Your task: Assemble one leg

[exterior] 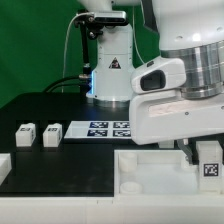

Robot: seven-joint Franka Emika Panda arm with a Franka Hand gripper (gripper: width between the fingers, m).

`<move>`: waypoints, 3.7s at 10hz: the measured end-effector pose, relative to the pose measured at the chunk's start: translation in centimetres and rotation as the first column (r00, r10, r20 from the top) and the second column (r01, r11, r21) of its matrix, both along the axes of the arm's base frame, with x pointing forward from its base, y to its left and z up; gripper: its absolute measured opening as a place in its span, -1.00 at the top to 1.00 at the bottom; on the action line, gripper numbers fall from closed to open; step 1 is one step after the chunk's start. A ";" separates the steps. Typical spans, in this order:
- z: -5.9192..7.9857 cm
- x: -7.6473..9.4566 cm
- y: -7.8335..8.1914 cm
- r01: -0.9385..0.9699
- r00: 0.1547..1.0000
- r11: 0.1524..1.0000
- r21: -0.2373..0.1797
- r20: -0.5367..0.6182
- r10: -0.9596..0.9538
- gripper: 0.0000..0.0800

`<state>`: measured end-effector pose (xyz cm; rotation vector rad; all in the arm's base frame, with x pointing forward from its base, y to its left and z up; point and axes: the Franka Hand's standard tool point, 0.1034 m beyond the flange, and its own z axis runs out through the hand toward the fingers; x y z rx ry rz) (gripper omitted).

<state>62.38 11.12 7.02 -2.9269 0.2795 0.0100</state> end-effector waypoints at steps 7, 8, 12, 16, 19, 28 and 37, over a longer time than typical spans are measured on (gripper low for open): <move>-0.3 -0.2 0.7 0.857 0.503 0.514 -0.023 -0.177 -0.846 0.26; -0.3 -0.2 1.0 0.917 0.381 0.397 -0.040 -0.210 -0.900 0.26; -0.5 -0.7 1.1 0.826 0.547 0.563 -0.031 -0.201 -0.813 -0.19; -0.3 -0.8 0.9 0.441 0.893 0.897 0.016 -0.112 -0.437 -0.62; -0.2 -0.6 0.3 0.084 0.996 0.996 -0.005 -0.026 -0.084 -0.62; -0.2 -0.3 0.4 0.349 0.935 0.937 -0.022 -0.062 -0.350 0.26; -0.4 0.1 1.0 0.965 0.230 0.251 -0.073 -0.221 -0.948 -0.19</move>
Offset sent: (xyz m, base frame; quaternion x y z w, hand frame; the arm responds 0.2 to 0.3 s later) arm 0.0072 0.0061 -0.0020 0.0454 0.0378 0.3506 0.9347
